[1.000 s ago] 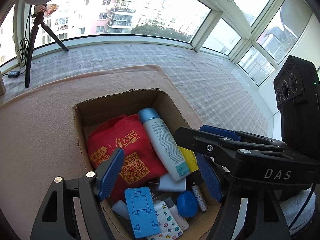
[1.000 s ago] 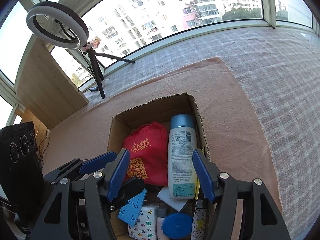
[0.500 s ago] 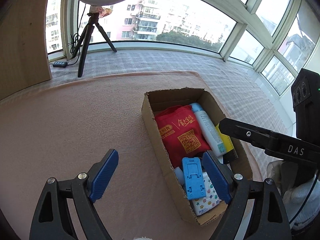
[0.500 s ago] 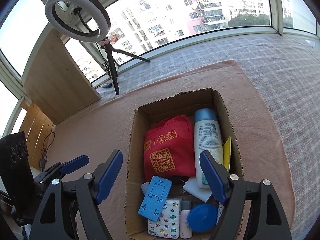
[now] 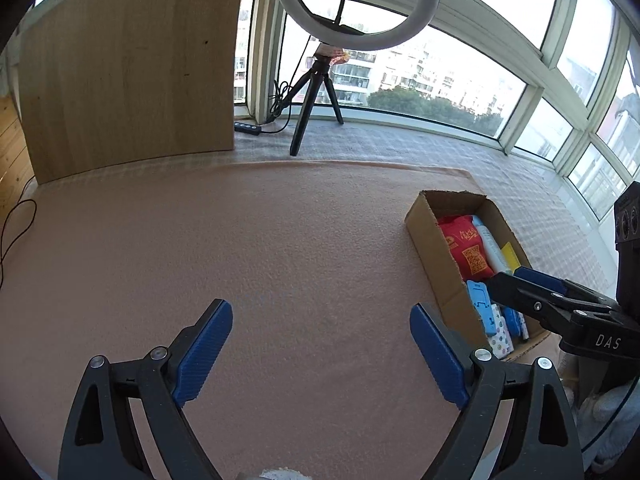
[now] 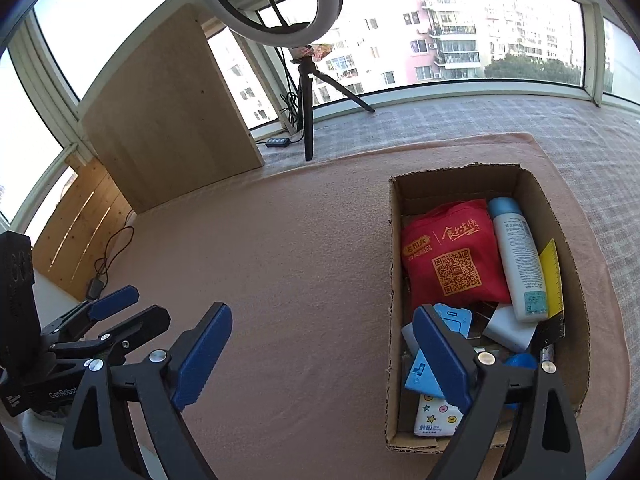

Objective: Organize objects

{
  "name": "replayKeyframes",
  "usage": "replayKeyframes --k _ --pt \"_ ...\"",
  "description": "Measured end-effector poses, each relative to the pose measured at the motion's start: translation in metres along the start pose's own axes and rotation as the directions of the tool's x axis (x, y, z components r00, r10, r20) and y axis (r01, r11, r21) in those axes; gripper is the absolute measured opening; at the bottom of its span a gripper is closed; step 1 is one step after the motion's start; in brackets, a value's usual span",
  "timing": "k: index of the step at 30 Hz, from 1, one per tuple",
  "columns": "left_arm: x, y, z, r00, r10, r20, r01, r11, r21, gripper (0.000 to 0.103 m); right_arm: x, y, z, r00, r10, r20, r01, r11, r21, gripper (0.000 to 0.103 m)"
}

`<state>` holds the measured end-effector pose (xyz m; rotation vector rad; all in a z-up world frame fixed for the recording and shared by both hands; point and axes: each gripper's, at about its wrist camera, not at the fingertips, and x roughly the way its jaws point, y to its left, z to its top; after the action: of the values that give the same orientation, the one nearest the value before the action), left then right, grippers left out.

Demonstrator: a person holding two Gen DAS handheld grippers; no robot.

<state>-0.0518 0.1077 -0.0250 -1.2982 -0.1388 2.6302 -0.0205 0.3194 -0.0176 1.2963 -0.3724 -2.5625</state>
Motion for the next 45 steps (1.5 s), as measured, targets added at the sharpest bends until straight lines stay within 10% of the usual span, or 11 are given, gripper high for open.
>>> replayKeyframes --k 16,45 --pt "-0.065 0.088 -0.041 0.994 0.103 0.044 -0.098 0.989 -0.112 0.093 0.011 0.111 -0.033 0.999 -0.042 -0.01 0.039 0.979 -0.199 0.095" --pt "-0.048 0.102 -0.048 0.989 0.147 0.002 -0.147 0.986 -0.08 0.093 0.012 0.114 -0.035 0.989 -0.14 0.039 0.145 0.97 -0.196 0.095"
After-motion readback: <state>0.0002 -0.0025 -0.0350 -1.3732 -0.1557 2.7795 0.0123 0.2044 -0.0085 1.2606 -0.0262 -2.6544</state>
